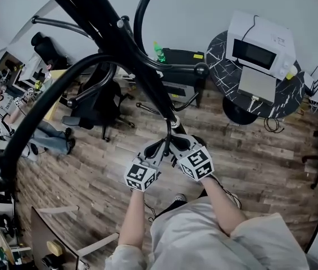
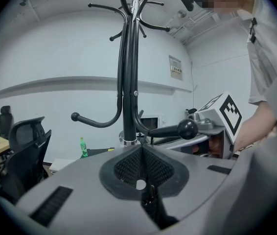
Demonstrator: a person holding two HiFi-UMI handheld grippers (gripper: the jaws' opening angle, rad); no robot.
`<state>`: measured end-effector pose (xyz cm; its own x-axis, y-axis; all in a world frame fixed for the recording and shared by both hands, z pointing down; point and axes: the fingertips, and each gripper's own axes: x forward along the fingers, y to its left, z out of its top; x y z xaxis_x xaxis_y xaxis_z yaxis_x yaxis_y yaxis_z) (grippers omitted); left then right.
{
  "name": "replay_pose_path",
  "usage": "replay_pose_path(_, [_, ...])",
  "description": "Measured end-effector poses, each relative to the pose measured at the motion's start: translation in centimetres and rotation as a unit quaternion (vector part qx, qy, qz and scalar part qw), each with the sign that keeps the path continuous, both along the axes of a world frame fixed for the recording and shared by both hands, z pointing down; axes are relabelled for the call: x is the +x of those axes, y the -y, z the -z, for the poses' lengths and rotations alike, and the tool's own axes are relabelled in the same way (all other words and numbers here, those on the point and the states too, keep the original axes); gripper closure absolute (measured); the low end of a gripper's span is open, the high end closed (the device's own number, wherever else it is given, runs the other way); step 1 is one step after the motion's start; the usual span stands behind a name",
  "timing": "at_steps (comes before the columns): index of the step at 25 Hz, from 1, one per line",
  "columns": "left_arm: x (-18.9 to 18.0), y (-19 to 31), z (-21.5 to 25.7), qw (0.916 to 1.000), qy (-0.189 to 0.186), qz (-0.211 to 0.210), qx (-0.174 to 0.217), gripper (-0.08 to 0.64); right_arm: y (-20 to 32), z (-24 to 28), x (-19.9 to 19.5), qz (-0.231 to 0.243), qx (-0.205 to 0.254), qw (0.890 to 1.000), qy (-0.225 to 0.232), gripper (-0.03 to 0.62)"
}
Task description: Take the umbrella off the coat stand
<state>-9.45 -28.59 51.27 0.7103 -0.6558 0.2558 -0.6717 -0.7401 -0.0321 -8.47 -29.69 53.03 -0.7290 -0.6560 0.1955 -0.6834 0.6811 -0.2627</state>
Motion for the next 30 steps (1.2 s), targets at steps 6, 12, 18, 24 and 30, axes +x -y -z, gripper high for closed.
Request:
replay_pose_path(6, [-0.2,0.3,0.0,0.9999,0.006,0.014,0.006,0.537,0.0,-0.1,0.6,-0.024,0.034,0.998,-0.051,0.584])
replay_pose_path(12, [-0.7,0.0,0.6,0.9997,-0.006,0.019,0.012,0.537,-0.7,0.5,1.4,-0.035,0.041,0.997,-0.058,0.584])
replay_pose_path(18, [-0.6,0.3,0.3,0.9994,-0.018,0.027,0.012,0.537,-0.4,0.2,2.6,-0.040,0.035,0.997,-0.053,0.584])
replay_pose_path(24, [-0.7,0.4,0.8,0.9986,-0.033,0.040,0.012,0.537,-0.6,1.2,3.3,-0.045,0.043,0.997,-0.050,0.584])
replay_pose_path(30, [-0.4,0.3,1.2,0.9985,-0.031,0.043,0.015,0.537,-1.1,2.5,3.5,-0.052,0.055,0.996,-0.049,0.584])
